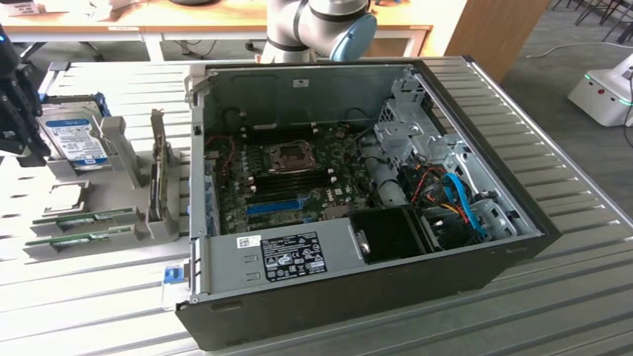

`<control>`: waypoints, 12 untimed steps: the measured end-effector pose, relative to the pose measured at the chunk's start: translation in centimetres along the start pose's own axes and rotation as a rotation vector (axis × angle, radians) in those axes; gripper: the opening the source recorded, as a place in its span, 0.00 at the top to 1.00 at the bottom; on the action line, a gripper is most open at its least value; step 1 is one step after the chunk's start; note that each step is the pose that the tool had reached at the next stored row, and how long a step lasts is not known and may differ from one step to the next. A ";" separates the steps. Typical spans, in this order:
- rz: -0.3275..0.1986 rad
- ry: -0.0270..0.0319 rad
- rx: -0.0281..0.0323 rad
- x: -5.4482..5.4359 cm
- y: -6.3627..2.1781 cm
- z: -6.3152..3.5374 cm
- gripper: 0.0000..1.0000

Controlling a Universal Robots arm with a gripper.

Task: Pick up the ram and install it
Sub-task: 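Pick up the ram and move it above insertion slot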

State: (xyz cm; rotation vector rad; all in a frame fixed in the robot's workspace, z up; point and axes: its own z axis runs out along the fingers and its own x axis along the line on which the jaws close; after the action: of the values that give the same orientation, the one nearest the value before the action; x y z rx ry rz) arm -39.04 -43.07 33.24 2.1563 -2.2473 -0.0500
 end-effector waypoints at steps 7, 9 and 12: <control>0.000 0.0001 0.0007 0.0 -0.04 1.15 0.77; 0.000 0.0000 0.0008 0.0 -0.06 1.49 0.77; 0.000 0.0000 0.0008 0.0 -0.08 1.97 0.77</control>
State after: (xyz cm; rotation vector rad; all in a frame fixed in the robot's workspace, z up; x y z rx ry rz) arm -39.04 -43.07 31.27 2.1567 -2.2477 -0.0490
